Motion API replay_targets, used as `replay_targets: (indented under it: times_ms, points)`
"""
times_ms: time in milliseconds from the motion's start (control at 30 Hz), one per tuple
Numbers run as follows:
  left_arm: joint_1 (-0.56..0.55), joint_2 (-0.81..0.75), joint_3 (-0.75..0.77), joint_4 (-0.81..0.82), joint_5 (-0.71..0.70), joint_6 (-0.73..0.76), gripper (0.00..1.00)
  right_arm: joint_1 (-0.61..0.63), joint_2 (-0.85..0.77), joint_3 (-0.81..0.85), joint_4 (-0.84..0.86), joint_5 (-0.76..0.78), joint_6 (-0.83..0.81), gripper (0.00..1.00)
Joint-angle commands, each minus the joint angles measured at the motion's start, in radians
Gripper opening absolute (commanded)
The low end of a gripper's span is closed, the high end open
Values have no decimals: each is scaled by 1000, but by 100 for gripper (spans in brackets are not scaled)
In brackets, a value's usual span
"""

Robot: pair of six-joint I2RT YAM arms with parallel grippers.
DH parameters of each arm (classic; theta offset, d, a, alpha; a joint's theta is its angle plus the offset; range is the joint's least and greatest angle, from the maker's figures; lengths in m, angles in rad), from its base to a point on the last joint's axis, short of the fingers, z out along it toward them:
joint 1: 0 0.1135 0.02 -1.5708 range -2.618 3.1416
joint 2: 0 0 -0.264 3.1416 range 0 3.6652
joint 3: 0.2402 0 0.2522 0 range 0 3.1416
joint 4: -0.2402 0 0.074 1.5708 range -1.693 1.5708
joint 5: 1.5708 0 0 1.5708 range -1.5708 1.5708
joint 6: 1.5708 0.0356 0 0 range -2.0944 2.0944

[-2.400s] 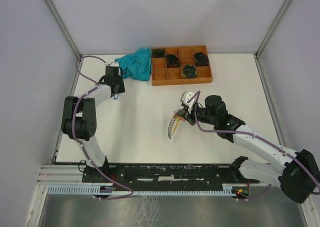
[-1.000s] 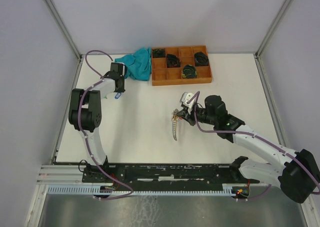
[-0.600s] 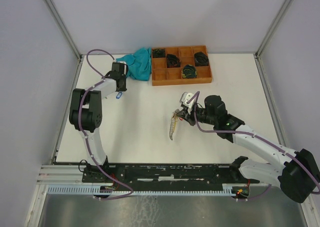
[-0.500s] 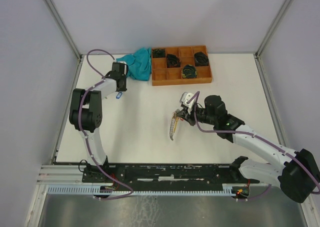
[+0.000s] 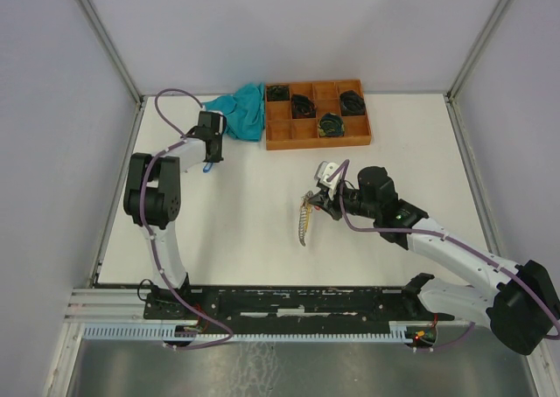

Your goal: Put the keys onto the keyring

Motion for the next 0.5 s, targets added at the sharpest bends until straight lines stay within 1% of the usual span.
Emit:
replay_targets:
  times_ms: [0, 167, 300, 467]
  points:
    - [-6, 16, 17, 13, -23, -14, 22, -4, -7, 26, 58, -20, -8, 1]
    - [-6, -11, 5, 11, -28, -7, 12, -3, -11, 26, 58, -21, -9, 0]
    - [-6, -66, -19, 9, -19, -2, 4, -3, -13, 26, 55, -21, -10, 1]
    - [-24, -174, -72, 23, 45, 3, 3, -3, -11, 39, 38, -42, -5, 0]
